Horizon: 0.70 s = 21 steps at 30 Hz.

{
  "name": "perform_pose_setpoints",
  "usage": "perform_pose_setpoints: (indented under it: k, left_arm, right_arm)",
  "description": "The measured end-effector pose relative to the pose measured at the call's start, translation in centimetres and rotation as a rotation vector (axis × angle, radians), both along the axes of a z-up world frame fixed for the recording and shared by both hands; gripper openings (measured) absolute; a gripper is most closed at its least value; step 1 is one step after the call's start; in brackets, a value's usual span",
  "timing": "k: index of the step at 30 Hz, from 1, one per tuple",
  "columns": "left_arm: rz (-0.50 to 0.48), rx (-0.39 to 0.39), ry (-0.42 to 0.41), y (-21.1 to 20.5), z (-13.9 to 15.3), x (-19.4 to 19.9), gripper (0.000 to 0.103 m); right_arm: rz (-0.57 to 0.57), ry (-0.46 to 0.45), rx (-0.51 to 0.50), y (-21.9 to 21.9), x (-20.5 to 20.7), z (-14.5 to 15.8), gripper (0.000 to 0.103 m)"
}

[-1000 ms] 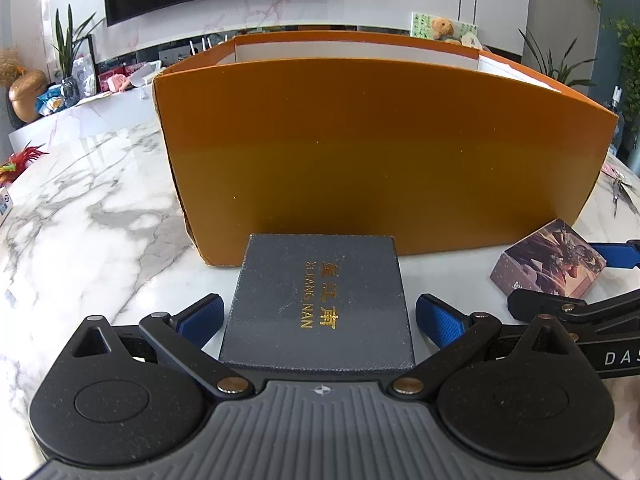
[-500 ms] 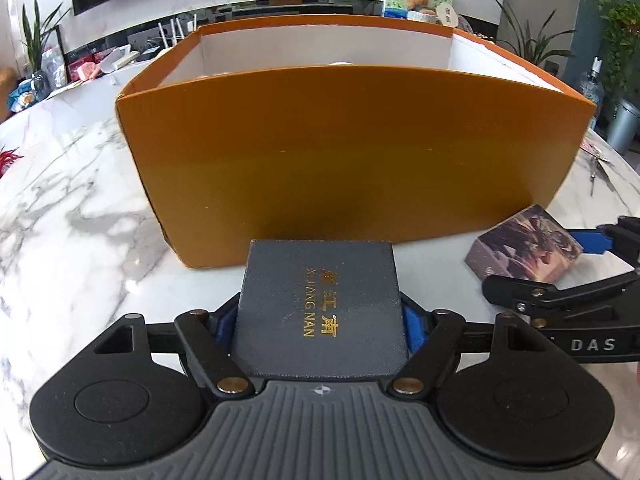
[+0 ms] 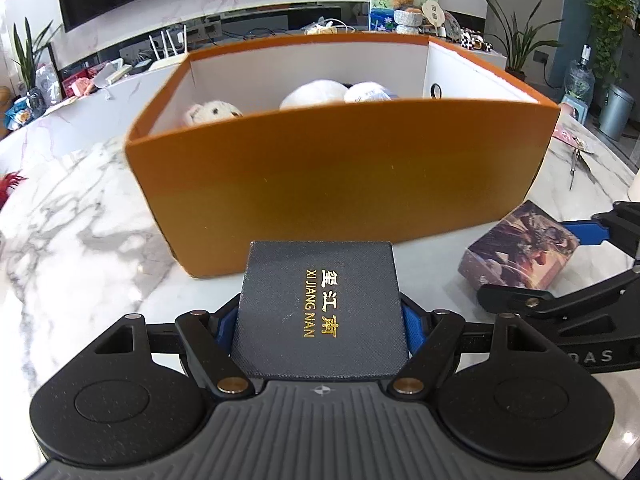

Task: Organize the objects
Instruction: 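Lift the grey gift box and photo-card box and carry both over the orange box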

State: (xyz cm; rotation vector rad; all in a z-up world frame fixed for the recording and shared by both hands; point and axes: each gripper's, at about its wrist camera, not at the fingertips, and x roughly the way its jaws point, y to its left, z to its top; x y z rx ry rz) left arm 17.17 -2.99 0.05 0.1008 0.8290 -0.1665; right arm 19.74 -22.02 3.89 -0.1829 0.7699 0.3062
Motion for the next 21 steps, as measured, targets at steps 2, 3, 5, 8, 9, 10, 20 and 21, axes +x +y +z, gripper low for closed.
perform_pose_setpoints:
  k: [2,3,5,8,9,10,20,21]
  left_arm:
    - [0.004,0.001,-0.013,0.1,0.6,-0.4,0.088]
    - [0.007,0.003,-0.021,0.1,1.0,-0.6,0.088]
    - [0.009,0.003,-0.039,0.2,1.7,-0.9,0.088]
    - [0.012,0.006,-0.068,0.1,2.8,-1.3,0.088]
    - [0.012,0.007,-0.076,0.1,3.1,-1.4,0.088]
    - [0.012,0.006,-0.084,0.1,3.5,-1.4,0.088]
    - [0.042,-0.001,-0.207,0.3,7.8,-1.8,0.088]
    - [0.05,-0.006,-0.219,0.4,8.3,-1.6,0.088]
  right_arm:
    - [0.004,-0.012,-0.001,-0.2,-0.6,0.7,0.088]
    - [0.006,-0.018,0.003,-0.3,-1.0,1.2,0.088]
    - [0.007,-0.032,0.012,-0.5,-1.6,2.1,0.088]
    - [0.002,-0.061,0.026,-0.9,-2.5,3.5,0.088]
    - [0.0,-0.072,0.03,-1.0,-2.8,4.0,0.088]
    - [-0.001,-0.082,0.033,-1.0,-3.0,4.5,0.088]
    - [-0.021,-0.2,0.064,-1.6,-4.4,8.7,0.088]
    - [-0.026,-0.208,0.072,-1.6,-4.3,9.1,0.089]
